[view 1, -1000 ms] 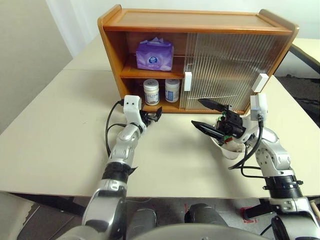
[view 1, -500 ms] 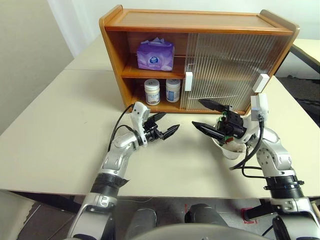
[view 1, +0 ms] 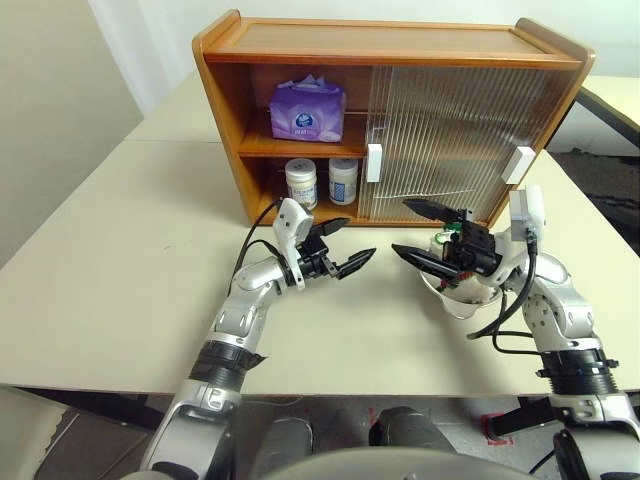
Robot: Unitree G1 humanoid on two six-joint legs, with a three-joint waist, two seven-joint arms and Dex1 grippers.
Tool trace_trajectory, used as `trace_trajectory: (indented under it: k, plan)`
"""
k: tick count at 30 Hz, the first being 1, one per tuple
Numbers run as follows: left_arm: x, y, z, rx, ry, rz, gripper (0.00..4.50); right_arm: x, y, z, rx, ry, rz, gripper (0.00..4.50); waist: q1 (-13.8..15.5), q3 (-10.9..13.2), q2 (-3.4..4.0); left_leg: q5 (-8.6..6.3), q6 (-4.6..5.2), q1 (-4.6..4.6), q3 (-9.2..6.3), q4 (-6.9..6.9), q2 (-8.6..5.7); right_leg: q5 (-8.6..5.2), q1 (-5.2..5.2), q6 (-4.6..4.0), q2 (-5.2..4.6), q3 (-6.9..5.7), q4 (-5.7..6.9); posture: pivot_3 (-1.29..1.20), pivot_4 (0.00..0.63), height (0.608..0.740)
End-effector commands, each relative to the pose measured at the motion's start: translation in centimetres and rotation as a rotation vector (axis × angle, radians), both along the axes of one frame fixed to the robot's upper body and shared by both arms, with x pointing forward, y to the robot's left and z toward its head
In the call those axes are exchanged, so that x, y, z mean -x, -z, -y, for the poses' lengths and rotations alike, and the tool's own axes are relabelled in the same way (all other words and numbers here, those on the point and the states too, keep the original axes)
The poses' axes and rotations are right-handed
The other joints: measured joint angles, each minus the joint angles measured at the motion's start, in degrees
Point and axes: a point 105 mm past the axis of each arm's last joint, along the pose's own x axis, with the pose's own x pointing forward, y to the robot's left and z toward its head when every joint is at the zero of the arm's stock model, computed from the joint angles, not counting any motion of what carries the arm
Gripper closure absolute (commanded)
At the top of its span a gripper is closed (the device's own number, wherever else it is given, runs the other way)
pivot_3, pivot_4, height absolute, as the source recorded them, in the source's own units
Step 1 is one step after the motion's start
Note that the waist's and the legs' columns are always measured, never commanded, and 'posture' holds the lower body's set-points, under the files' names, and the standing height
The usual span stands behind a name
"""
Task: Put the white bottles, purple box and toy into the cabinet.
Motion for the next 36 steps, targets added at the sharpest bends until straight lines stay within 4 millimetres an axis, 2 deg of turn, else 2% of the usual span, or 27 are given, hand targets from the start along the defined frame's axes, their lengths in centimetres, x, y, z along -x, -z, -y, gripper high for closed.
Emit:
trace_trajectory:
  k: [1, 2, 6, 9, 12, 16, 17, 27, 32, 36]
  plan:
    - [1.1, -2.1, -1.5, -0.013, 0.038, 0.153, 0.01, -0.3, 0.1, 0.7, 0.009, 0.013, -0.004, 0.00, -0.09, 0.00, 0.00, 0.00, 0.00, 0.00, 0.00, -0.01, 0.01, 0.00, -0.01, 0.00, 0.00, 0.00, 0.00, -0.08, 0.000, 0.740]
    - [1.5, -2.6, -1.7, -0.010, 0.061, 0.180, 0.01, -0.4, 0.1, 0.8, 0.010, 0.013, -0.004, 0.00, -0.02, 0.00, 0.00, 0.00, 0.00, -0.01, 0.00, -0.02, 0.03, -0.01, -0.03, -0.01, 0.01, 0.00, 0.00, -0.08, 0.000, 0.740]
    - [2.3, -4.1, -0.8, 0.001, 0.158, 0.252, 0.89, -0.7, 0.0, 0.8, 0.010, 0.008, 0.003, 0.00, 0.63, -0.02, 0.04, 0.00, -0.01, -0.02, -0.02, -0.02, 0.02, 0.02, -0.03, -0.11, 0.00, -0.01, 0.01, -0.08, 0.000, 0.740]
    - [2.4, -5.6, 0.2, 0.047, 0.201, 0.296, 1.90, -0.7, -0.1, 0.9, 0.011, 0.000, 0.008, 0.00, 1.02, -0.02, 0.04, -0.01, -0.01, -0.04, -0.03, 0.00, 0.02, 0.16, -0.04, -0.35, -0.02, 0.00, 0.00, -0.08, 0.000, 0.740]
    - [1.4, -6.6, 0.9, 0.050, 0.179, 0.326, 2.90, -0.4, -0.2, 1.4, 0.011, 0.003, 0.007, 0.00, 1.08, -0.01, 0.04, -0.02, -0.01, -0.07, -0.03, 0.00, 0.02, 0.18, -0.06, -0.40, -0.03, 0.00, 0.00, -0.09, 0.000, 0.740]
    - [0.0, -6.9, 1.9, 0.012, 0.139, 0.349, 4.26, 0.2, -0.3, 2.1, 0.003, 0.007, 0.010, 0.00, 0.98, -0.02, 0.04, -0.02, -0.01, -0.10, -0.01, 0.01, 0.01, 0.17, -0.05, -0.38, -0.03, -0.01, -0.01, -0.10, 0.000, 0.740]
    - [-0.3, -6.8, 2.1, 0.007, 0.125, 0.347, 4.47, 0.4, -0.4, 2.3, 0.003, 0.007, 0.014, 0.00, 0.89, -0.02, 0.04, -0.02, -0.01, -0.10, -0.01, 0.00, 0.01, 0.17, -0.05, -0.36, -0.03, -0.01, -0.01, -0.11, 0.000, 0.740]
    - [-2.5, -7.4, 4.8, 0.027, 0.053, 0.320, 4.47, 0.8, -0.5, 4.6, 0.045, 0.056, 0.031, 0.00, 0.36, 0.00, 0.02, -0.04, 0.02, -0.12, 0.02, 0.09, -0.03, -0.12, 0.01, 0.25, -0.02, -0.01, -0.04, -0.12, 0.000, 0.740]
    - [-3.9, -8.5, 7.3, 0.045, -0.025, 0.311, 4.47, 0.8, -0.5, 7.0, 0.080, 0.094, 0.028, 0.00, 0.35, 0.02, 0.00, -0.05, 0.05, -0.16, 0.03, 0.15, -0.06, -0.13, 0.04, 0.34, -0.03, -0.01, -0.10, -0.14, 0.000, 0.740]
    - [-4.4, -8.0, 7.5, 0.015, -0.089, 0.300, 4.47, 1.1, -0.7, 6.9, 0.069, 0.076, 0.036, 0.00, -0.34, 0.02, 0.00, -0.11, 0.14, -0.16, 0.12, 0.16, -0.09, -0.16, 0.07, 0.45, -0.04, 0.03, -0.17, -0.14, 0.000, 0.740]
